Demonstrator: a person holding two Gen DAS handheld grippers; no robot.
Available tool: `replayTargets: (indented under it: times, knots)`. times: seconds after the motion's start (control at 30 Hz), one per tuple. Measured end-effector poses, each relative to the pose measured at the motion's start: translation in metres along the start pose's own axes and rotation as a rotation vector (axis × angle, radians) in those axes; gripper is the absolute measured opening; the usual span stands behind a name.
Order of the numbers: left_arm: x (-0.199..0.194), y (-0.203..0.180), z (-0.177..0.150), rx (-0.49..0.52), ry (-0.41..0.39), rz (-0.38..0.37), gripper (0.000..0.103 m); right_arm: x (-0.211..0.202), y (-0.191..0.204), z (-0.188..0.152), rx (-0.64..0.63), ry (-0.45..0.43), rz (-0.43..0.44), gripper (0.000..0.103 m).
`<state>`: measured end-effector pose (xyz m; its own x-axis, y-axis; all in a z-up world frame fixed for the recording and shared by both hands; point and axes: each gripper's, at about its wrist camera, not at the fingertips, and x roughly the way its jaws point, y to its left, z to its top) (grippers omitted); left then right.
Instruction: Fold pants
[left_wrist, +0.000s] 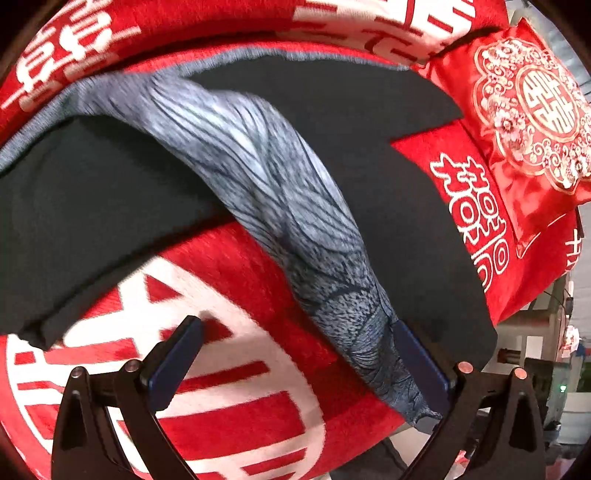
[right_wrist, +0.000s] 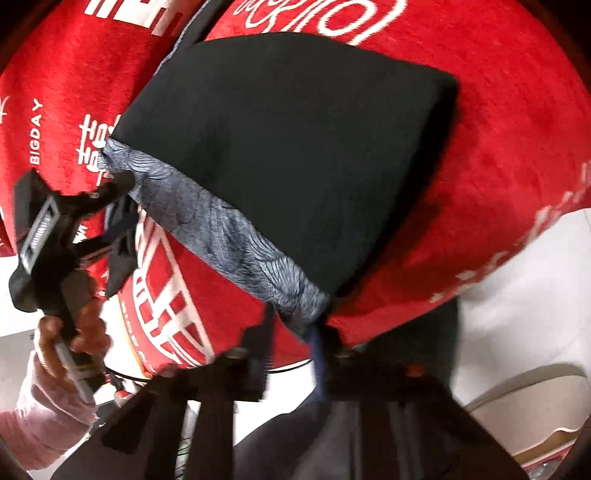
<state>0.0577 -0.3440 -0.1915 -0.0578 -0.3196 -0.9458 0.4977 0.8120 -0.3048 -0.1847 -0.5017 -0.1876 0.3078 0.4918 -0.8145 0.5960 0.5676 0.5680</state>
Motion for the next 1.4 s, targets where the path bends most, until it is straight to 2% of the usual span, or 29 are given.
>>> replayTargets:
  times: [0.03, 0.1, 0.13, 0.2, 0.3, 0.33, 0.4, 0.43, 0.53, 0.6, 0.7, 0.73, 0.8, 0.83, 0.9, 0.93, 1.03, 1.07, 1.1, 1.17, 1.2, 1.27, 1.33, 1.4]
  knots:
    - [-0.001, -0.004, 0.0, 0.008, -0.016, 0.017, 0.093, -0.005, 0.001, 0.002, -0.013, 0.005, -0.011, 0.003]
    - [-0.009, -0.005, 0.002, 0.011, -0.019, -0.03, 0.052, -0.023, 0.014, 0.008, -0.071, -0.006, -0.005, 0.003]
    - [-0.011, -0.006, 0.006, -0.013, -0.001, -0.064, 0.048, -0.039, 0.025, 0.017, -0.111, -0.019, 0.002, 0.003]
    - [-0.022, -0.007, 0.016, -0.06, -0.019, -0.066, 0.048, -0.065, 0.044, 0.04, -0.163, -0.049, 0.02, 0.003]
    - [-0.046, -0.015, 0.041, -0.078, -0.085, -0.041, 0.05, -0.11, 0.079, 0.096, -0.254, -0.124, 0.04, 0.003]
    - [-0.058, -0.018, 0.053, -0.083, -0.124, -0.024, 0.053, -0.125, 0.089, 0.118, -0.287, -0.146, 0.044, 0.003]
    - [-0.076, -0.019, 0.069, -0.096, -0.187, 0.026, 0.094, -0.152, 0.113, 0.171, -0.368, -0.2, 0.04, 0.003]
    - [-0.088, -0.019, 0.077, -0.1, -0.242, 0.066, 0.097, -0.157, 0.124, 0.193, -0.401, -0.218, 0.027, 0.003]
    - [-0.105, -0.016, 0.102, -0.085, -0.307, 0.171, 0.097, -0.166, 0.145, 0.269, -0.464, -0.247, -0.025, 0.003]
    - [-0.105, -0.001, 0.112, -0.096, -0.312, 0.233, 0.097, -0.157, 0.151, 0.312, -0.474, -0.225, -0.056, 0.003]
    - [-0.079, 0.031, 0.12, -0.16, -0.258, 0.317, 0.097, -0.124, 0.157, 0.374, -0.496, -0.152, -0.204, 0.01]
    - [-0.064, 0.042, 0.12, -0.18, -0.231, 0.355, 0.097, -0.113, 0.155, 0.387, -0.509, -0.12, -0.278, 0.017]
    - [-0.031, 0.06, 0.117, -0.207, -0.147, 0.41, 0.097, -0.099, 0.16, 0.398, -0.562, -0.117, -0.381, 0.075]
    - [-0.018, 0.068, 0.114, -0.227, -0.105, 0.418, 0.097, -0.1, 0.167, 0.397, -0.601, -0.143, -0.389, 0.08]
    - [-0.004, 0.077, 0.109, -0.267, -0.07, 0.402, 0.097, -0.109, 0.172, 0.387, -0.612, -0.179, -0.337, 0.08]
    - [-0.004, 0.08, 0.106, -0.294, -0.093, 0.389, 0.097, -0.113, 0.172, 0.381, -0.6, -0.184, -0.317, 0.08]
    - [-0.005, 0.085, 0.105, -0.327, -0.093, 0.385, 0.097, -0.117, 0.143, 0.343, -0.477, -0.173, -0.277, 0.077]
    - [-0.006, 0.087, 0.104, -0.33, -0.092, 0.386, 0.097, -0.112, 0.13, 0.333, -0.433, -0.155, -0.285, 0.067]
    - [-0.006, 0.088, 0.104, -0.332, -0.089, 0.387, 0.097, -0.105, 0.114, 0.321, -0.382, -0.13, -0.3, 0.053]
    - [-0.006, 0.09, 0.103, -0.327, -0.083, 0.388, 0.097, -0.087, 0.091, 0.31, -0.332, -0.091, -0.36, 0.042]
    - [-0.007, 0.091, 0.104, -0.321, -0.081, 0.39, 0.097, -0.085, 0.094, 0.308, -0.348, -0.093, -0.354, 0.042]
    - [-0.007, 0.091, 0.104, -0.307, -0.084, 0.398, 0.097, -0.076, 0.115, 0.313, -0.464, -0.081, -0.289, 0.043]
    - [-0.005, 0.092, 0.103, -0.301, -0.087, 0.404, 0.097, -0.061, 0.141, 0.321, -0.6, -0.021, -0.219, 0.043]
    - [-0.004, 0.083, 0.108, -0.3, -0.087, 0.407, 0.097, -0.042, 0.172, 0.329, -0.786, 0.039, -0.236, 0.043]
